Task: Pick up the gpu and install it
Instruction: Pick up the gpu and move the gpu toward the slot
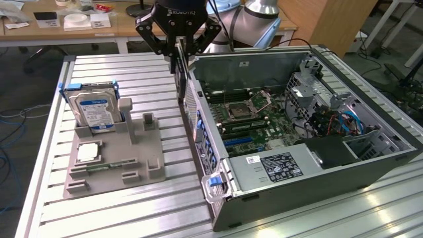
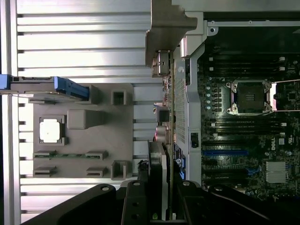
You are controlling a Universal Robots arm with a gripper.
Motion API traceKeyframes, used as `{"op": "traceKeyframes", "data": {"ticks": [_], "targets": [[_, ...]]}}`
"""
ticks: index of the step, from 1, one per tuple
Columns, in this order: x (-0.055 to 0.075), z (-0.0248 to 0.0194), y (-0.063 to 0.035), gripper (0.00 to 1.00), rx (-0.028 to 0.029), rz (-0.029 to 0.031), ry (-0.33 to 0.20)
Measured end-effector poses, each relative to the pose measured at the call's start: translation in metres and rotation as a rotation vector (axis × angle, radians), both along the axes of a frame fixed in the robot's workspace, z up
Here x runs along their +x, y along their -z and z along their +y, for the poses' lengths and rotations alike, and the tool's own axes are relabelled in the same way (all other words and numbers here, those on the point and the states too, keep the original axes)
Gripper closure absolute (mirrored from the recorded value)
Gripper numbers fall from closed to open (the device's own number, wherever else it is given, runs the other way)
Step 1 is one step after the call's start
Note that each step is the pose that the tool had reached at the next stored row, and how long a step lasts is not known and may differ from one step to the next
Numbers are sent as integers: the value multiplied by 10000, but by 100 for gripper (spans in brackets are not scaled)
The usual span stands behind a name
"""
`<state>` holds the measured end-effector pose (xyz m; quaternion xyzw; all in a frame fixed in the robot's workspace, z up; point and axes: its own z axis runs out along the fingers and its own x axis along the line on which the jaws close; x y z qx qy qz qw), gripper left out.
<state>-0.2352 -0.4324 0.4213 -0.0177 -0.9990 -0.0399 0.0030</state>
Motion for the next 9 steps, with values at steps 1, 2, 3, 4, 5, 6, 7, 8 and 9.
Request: {"op": "traceKeyframes", "data": {"ticks": [1, 2, 3, 4, 5, 6, 7, 8, 9], "targets": [[3, 0, 0, 72, 0, 0, 0], [13, 0, 0, 72, 0, 0, -2], [21, 0, 0, 72, 0, 0, -3], [28, 0, 0, 72, 0, 0, -2], [42, 0, 0, 72, -1, 1, -3], [53, 0, 0, 72, 0, 0, -3], [64, 0, 1, 72, 0, 0, -3], [73, 0, 1, 72, 1, -1, -3], [81, 0, 1, 72, 0, 0, -4]]}}
